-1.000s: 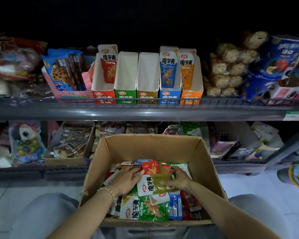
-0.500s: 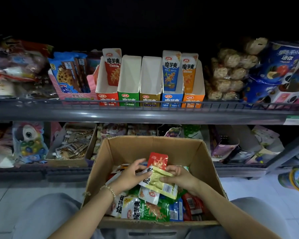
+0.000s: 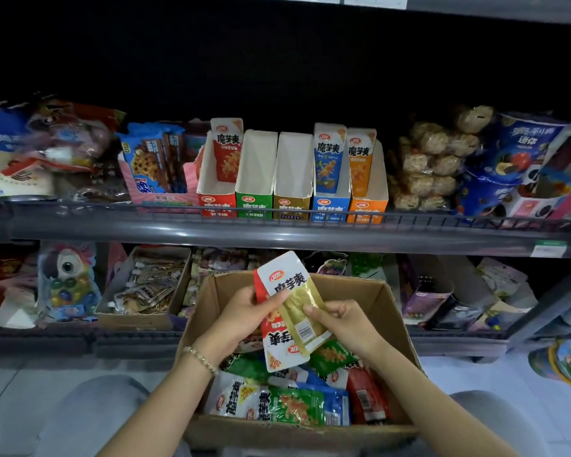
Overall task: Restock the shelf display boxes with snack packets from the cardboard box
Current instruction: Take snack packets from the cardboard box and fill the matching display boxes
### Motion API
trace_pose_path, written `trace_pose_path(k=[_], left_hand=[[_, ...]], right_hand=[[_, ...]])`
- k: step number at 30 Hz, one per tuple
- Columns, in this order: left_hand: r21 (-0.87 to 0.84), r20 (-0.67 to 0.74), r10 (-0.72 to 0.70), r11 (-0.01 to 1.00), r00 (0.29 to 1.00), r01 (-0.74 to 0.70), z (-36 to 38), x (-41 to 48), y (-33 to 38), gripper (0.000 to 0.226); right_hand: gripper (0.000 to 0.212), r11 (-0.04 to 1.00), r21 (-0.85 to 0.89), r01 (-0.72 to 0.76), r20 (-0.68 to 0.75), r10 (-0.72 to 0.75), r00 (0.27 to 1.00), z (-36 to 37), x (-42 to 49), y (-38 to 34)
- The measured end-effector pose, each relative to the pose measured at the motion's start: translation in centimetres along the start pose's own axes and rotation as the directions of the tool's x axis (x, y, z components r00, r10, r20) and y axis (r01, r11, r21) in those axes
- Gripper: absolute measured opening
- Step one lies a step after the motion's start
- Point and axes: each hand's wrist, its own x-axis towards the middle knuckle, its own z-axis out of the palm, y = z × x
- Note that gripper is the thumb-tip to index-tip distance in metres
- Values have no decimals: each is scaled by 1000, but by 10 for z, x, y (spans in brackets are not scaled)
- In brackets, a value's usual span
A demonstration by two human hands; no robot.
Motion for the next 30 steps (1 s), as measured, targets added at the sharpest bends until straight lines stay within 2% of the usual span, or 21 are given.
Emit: trace_pose_path(k=[3, 5, 8, 11, 15, 17, 20, 22, 24, 27, 28, 30], left_hand=[[-49, -33, 38, 998, 999, -40, -1, -5, 6, 23], [-106, -63, 48, 993, 997, -54, 0, -9, 10, 26], [-206, -56, 46, 977, 997, -56, 7, -13, 16, 33], [-220, -49, 70, 972, 996, -79, 12, -14, 24, 39], [-194, -129, 77, 976, 989, -101, 10, -11, 25, 12], [-151, -135, 120, 979, 984, -140, 8, -9, 26, 5], [-151, -248, 199, 959, 948, -241, 6, -11, 34, 3], [-218, -323, 190, 938, 927, -268, 7, -11, 38, 24], [-330, -357, 114, 913, 927, -239, 10, -8, 40, 32], [-544, -262, 81, 811, 962, -216, 12, -7, 44, 31], [-571, -224, 98, 793, 970, -213, 9, -7, 44, 28], [-497, -132, 128, 849, 983, -178, 1, -6, 42, 34]], right_hand=[[16, 994, 45, 97, -101, -92, 991, 2, 1, -7], [17, 980, -34, 194, -156, -197, 968, 3, 2, -11], [25, 951, -193, 240, -48, -254, 966, 16, 1, -19], [41, 932, -280, 230, 73, -219, 973, 29, 2, -23], [27, 965, -191, 178, -76, -195, 978, 19, 10, -23], [44, 990, -101, 100, -73, -108, 991, 14, 9, -25], [53, 982, 162, -101, 33, 97, 995, 14, 6, -25], [48, 913, 361, -190, 84, 171, 982, 18, 5, -20], [40, 813, 539, -222, 96, 203, 974, 24, 7, -17], [36, 702, 679, -216, 50, 249, 967, 26, 11, -19], [37, 704, 685, -190, 11, 251, 968, 23, 12, -21], [39, 774, 623, -117, -108, 233, 966, 11, 14, -26]])
